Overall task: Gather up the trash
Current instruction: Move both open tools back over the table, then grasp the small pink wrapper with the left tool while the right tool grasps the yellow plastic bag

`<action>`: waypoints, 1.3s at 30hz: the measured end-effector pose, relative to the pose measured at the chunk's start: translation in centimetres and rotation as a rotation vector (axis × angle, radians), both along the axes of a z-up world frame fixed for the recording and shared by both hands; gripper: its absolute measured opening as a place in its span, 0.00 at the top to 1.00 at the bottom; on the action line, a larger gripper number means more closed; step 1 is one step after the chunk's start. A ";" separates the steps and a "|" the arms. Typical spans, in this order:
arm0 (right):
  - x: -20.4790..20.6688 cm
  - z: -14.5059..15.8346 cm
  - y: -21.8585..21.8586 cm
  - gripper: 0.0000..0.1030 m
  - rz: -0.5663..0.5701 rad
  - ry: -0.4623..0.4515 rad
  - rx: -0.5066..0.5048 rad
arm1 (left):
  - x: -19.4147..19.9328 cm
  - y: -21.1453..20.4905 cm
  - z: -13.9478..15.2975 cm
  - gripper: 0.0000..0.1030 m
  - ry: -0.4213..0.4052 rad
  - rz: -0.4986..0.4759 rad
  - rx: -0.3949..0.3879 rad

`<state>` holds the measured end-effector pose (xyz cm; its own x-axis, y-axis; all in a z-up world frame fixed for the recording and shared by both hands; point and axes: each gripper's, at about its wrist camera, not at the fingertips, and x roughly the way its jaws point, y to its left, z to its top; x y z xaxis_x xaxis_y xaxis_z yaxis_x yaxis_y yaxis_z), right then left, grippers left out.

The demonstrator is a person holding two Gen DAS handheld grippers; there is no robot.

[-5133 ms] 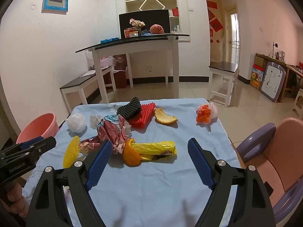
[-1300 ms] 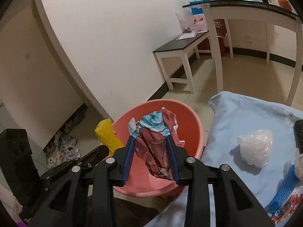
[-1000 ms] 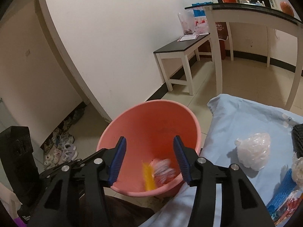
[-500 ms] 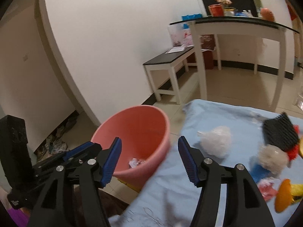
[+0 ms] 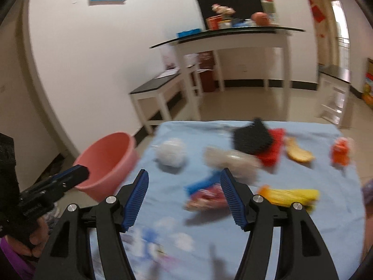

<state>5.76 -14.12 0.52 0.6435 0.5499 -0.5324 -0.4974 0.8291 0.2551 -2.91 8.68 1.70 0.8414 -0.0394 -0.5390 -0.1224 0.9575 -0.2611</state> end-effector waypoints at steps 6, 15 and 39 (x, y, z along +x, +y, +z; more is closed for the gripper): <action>0.6 -1.6 -5.2 0.39 -0.113 0.044 -0.004 | 1.7 -3.8 -1.1 0.60 0.026 -0.092 0.034; 1.0 -3.5 -8.9 0.39 -0.168 0.098 0.018 | 4.5 -8.4 -3.0 0.60 0.080 -0.213 0.108; 1.9 -5.4 -10.1 0.39 -0.164 0.193 0.042 | 9.9 -10.1 -7.1 0.83 0.254 -0.261 0.209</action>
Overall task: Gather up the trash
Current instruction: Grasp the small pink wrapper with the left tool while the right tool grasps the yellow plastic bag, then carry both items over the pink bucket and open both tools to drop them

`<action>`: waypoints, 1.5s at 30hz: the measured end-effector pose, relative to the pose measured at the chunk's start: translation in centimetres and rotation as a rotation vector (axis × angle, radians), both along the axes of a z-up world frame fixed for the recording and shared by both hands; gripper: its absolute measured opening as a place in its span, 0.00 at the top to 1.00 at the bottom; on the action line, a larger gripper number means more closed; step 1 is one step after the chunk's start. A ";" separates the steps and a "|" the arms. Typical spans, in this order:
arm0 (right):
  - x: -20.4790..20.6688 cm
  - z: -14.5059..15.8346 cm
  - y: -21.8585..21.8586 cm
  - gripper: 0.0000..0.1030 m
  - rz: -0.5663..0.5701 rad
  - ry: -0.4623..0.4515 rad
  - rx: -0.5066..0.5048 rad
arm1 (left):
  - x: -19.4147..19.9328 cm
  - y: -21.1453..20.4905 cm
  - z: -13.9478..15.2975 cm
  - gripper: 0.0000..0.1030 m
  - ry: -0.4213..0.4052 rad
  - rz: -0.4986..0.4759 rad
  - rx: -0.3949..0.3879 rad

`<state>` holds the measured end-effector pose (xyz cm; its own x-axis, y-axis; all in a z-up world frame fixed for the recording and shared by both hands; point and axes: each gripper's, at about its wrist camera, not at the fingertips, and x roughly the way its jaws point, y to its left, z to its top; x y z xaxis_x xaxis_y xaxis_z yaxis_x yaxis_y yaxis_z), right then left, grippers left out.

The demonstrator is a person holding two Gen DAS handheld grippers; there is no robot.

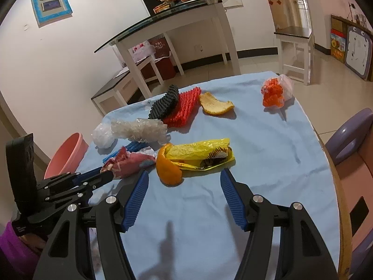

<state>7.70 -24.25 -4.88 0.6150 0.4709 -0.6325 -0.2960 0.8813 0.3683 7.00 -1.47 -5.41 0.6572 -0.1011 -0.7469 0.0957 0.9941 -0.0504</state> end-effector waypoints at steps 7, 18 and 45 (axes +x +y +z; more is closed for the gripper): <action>0.2 -0.3 0.0 0.39 0.004 0.021 0.011 | -0.8 -0.4 0.6 0.89 -0.023 -0.009 -0.015; 2.7 0.6 -1.0 0.39 -0.048 -0.015 -0.024 | -3.2 -0.3 2.7 0.89 -0.085 -0.013 -0.093; 3.1 -0.3 0.5 1.00 0.102 0.024 -0.052 | -4.5 0.7 2.8 0.89 -0.102 0.021 -0.144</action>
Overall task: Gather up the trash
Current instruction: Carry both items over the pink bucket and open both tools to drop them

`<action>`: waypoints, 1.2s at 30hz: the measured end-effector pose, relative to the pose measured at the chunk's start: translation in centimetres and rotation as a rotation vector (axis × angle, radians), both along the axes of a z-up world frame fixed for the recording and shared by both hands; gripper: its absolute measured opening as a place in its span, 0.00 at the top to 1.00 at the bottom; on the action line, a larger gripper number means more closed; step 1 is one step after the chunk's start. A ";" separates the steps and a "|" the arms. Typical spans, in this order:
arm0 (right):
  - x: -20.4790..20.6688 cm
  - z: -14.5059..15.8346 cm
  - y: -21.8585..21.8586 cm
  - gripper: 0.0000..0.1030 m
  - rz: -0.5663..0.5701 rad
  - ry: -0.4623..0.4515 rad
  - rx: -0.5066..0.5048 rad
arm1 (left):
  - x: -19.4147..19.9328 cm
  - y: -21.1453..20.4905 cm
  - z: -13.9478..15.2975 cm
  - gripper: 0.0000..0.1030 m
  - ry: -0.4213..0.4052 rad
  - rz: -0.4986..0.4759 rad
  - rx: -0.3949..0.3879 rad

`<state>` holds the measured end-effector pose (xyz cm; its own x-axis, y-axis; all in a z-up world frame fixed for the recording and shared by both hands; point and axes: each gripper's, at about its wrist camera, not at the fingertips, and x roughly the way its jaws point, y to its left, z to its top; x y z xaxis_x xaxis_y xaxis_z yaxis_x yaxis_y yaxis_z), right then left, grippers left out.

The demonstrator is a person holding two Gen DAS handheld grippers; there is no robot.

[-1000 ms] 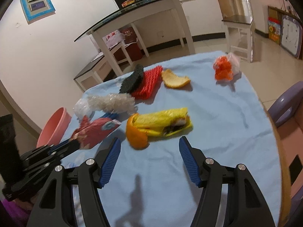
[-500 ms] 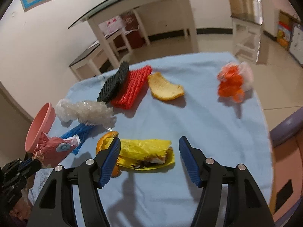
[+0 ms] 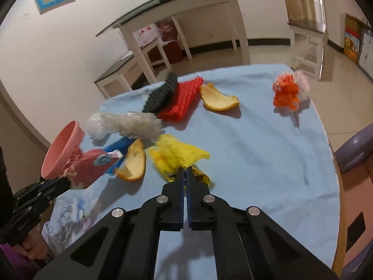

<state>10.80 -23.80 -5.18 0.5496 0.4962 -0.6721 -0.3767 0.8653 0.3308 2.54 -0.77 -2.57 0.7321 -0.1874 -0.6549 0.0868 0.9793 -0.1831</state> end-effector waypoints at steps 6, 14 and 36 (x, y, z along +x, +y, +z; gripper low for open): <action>-2.4 2.5 -0.2 1.00 -0.038 -0.110 -0.006 | -0.9 0.6 0.7 0.89 -0.028 0.021 -0.009; -4.3 4.9 1.3 1.00 -0.014 -0.196 -0.012 | -2.5 2.2 2.1 0.89 -0.083 0.079 -0.021; -6.3 8.2 15.1 1.00 0.269 -0.306 0.027 | -8.1 10.6 4.2 0.89 -0.173 0.395 -0.011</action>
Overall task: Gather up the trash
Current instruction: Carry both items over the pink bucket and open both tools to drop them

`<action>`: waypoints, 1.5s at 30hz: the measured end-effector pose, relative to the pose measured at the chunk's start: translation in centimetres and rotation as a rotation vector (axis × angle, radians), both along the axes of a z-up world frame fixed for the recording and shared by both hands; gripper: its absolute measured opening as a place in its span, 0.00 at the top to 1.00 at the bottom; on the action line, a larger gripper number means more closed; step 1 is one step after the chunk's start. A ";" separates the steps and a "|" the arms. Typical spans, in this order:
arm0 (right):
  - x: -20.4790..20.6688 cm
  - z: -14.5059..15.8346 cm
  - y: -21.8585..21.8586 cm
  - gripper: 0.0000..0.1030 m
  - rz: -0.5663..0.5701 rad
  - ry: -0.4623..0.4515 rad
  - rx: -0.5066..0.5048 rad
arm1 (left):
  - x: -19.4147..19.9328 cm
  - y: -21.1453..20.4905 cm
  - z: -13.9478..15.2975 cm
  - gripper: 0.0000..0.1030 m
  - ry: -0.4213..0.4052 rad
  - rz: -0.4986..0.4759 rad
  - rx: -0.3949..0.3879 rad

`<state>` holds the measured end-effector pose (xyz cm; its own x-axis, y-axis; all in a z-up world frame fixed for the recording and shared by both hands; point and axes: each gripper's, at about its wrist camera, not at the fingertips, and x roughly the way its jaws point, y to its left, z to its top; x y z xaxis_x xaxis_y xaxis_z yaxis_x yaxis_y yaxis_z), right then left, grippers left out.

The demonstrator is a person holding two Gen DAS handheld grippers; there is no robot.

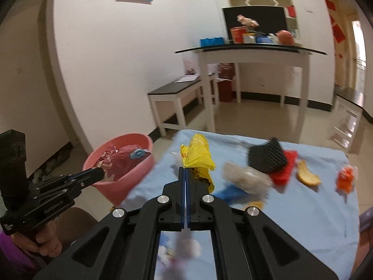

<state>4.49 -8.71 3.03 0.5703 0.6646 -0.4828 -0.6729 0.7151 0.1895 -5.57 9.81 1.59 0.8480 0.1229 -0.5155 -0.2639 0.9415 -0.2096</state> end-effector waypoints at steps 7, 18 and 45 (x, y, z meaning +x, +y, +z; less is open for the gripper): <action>-0.9 0.3 5.6 1.00 0.104 -0.010 -0.004 | -1.8 3.5 0.2 0.89 -0.004 0.131 0.018; -1.0 -1.1 14.0 1.00 0.214 0.029 -0.037 | -3.0 7.3 -1.3 0.89 0.042 0.238 -0.004; 0.1 -4.7 19.3 0.70 0.261 0.118 -0.107 | -3.1 10.6 -3.6 0.68 0.095 0.275 -0.061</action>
<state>4.59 10.57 -1.62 0.3225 0.7229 -0.6111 -0.8143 0.5410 0.2103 -8.67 20.37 -1.96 0.7344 0.3081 -0.6048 -0.5289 0.8182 -0.2254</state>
